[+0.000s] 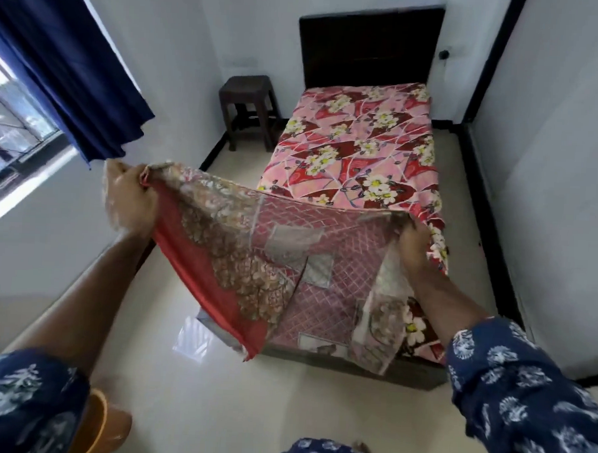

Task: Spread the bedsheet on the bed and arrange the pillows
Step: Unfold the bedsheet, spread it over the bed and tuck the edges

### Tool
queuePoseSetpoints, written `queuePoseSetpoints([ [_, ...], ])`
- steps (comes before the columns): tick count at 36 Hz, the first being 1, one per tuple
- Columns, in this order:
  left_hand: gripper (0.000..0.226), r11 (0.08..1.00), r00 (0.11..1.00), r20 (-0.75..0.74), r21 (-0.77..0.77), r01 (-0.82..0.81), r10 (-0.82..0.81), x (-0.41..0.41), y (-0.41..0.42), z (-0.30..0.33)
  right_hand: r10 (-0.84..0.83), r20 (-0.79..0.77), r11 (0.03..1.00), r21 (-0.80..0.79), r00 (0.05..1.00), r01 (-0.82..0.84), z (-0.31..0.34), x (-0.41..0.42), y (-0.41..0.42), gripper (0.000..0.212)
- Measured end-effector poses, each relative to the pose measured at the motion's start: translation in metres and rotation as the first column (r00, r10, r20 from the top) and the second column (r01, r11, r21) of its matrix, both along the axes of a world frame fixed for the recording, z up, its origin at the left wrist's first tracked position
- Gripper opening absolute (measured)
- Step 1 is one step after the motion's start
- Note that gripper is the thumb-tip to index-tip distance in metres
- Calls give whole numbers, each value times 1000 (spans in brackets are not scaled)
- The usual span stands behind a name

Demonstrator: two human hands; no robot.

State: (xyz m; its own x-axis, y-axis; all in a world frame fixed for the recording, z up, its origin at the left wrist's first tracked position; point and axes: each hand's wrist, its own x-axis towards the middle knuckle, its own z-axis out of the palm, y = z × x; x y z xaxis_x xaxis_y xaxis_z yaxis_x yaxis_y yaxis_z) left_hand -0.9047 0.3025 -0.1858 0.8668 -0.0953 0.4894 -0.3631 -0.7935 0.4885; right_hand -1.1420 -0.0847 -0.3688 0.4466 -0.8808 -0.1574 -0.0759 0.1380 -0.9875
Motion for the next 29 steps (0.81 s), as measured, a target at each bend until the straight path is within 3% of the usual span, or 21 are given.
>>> queuePoseSetpoints([
  [5, 36, 991, 991, -54, 58, -121, 124, 13, 13, 20, -126, 18, 954, -273, 992, 126, 118, -2, 25, 30],
  [9, 37, 995, 997, -7, 47, -83, 83, 28, 33, 46, -167, 117, 885, -419, 979, 201, 180, 1, 53, 29],
  [11, 36, 992, 999, -36, -115, -43, 39, 40, 48, 58, -158, 149, 849, -485, 976, 211, 206, 2, 70, 27],
  [13, 37, 934, 996, -84, -356, -29, -1, 50, 63, 74, -132, 203, 787, -573, 970, 227, 229, 2, 86, 24],
  [17, 29, 733, 997, -38, -680, 23, -66, 86, 87, 94, -114, 277, 712, -646, 954, 273, 274, 2, 117, 29],
  [20, 28, 574, 993, 59, -811, 110, -107, 72, 91, 120, -104, 372, 659, -668, 922, 345, 307, 1, 140, 32],
  [24, 40, 478, 933, 287, -803, 357, -216, 26, 92, 147, -96, 443, 576, -706, 891, 413, 344, -2, 170, 41],
  [29, 53, 567, 874, 427, -670, 478, -233, 33, 91, 156, -88, 494, 412, -773, 865, 483, 377, -15, 198, 49],
])
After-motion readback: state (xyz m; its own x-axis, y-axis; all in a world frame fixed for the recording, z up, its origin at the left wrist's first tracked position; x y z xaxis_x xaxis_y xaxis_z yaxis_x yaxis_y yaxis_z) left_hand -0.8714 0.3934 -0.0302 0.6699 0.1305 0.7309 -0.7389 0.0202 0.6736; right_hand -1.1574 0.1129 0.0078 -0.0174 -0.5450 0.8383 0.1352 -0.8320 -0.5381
